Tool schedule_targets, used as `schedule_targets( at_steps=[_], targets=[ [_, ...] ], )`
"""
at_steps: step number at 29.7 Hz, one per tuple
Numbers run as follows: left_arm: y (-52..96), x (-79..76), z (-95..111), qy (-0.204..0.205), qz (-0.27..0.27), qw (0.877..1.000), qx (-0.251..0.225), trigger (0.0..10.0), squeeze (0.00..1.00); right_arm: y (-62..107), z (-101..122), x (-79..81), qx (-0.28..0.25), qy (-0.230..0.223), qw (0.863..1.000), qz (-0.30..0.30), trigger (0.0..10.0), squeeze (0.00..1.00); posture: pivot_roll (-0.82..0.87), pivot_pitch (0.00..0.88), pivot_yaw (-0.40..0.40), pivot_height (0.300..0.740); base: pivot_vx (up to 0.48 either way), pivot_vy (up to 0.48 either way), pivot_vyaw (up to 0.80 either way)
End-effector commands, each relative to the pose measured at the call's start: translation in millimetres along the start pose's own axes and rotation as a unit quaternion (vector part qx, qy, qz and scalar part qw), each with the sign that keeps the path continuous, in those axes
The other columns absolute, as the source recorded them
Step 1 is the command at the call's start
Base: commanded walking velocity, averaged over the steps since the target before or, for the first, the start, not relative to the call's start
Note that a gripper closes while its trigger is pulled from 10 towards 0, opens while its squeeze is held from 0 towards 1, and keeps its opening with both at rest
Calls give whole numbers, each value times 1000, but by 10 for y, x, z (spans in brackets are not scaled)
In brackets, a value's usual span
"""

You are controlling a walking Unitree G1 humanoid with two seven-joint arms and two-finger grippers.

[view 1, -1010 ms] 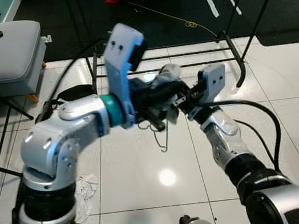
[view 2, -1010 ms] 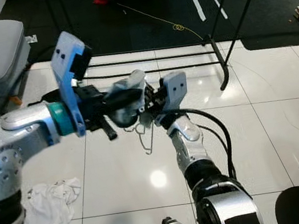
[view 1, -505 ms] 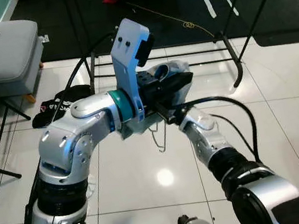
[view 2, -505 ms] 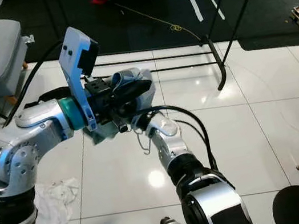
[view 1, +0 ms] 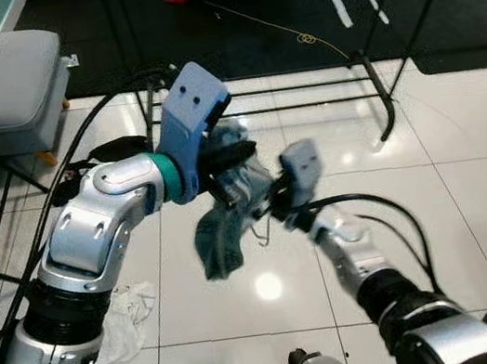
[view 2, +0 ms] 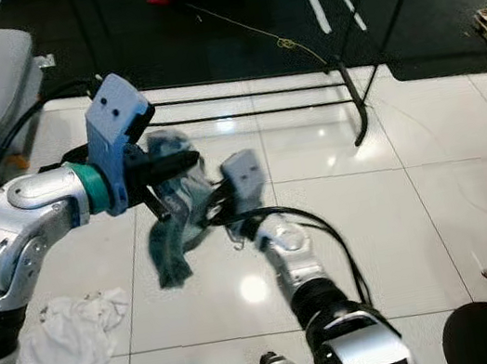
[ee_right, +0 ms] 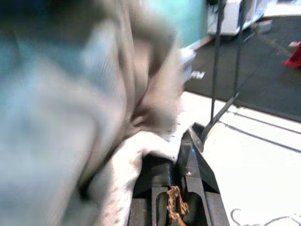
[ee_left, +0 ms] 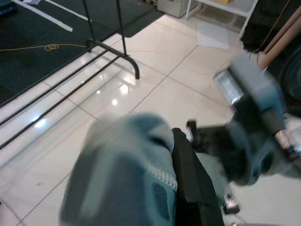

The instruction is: Hang hanger

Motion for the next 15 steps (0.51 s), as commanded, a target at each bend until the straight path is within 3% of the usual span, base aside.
schedule_targets(
  at_steps=[1, 4, 10, 13, 15],
  targets=[
    [10, -38, -130, -20, -12, 999, 22, 0, 0, 128, 33, -158, -22, -8, 999, -40, 0, 0, 25, 135, 17, 740, 0, 0, 0],
    [55, -2, -277, -47, -11, 997, 55, 0, 0, 244, 153, -242, -62, -4, 996, -61, 0, 0, 20, 138, 21, 740, 0, 0, 0],
    [58, -5, -370, -74, -12, 994, 77, 0, 0, 320, 228, -202, -91, 8, 994, -64, 0, 0, 20, 137, 20, 740, 0, 0, 0],
    [49, 38, -376, -94, 2, 992, 78, 0, 0, 320, 253, -128, -103, 10, 993, -55, 0, 0, 18, 139, 22, 740, 0, 0, 0],
    [10, 103, -236, -139, 27, 989, 51, 0, 0, 286, 235, 20, -105, 9, 994, -24, 0, 0, 19, 136, 22, 740, 0, 0, 0]
  ],
)
Point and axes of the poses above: a point about 5 cm out from each wrist's last joint towards the gripper, its own y axis pointing back from the gripper into the wrist, its own z axis along the axis of the wrist's last joint, x = y × z, the point moved 6 cm from there along -y, pointing out of the wrist towards the gripper, and after that the axes turned 11 degrees about -y, right-handed, at the moved point
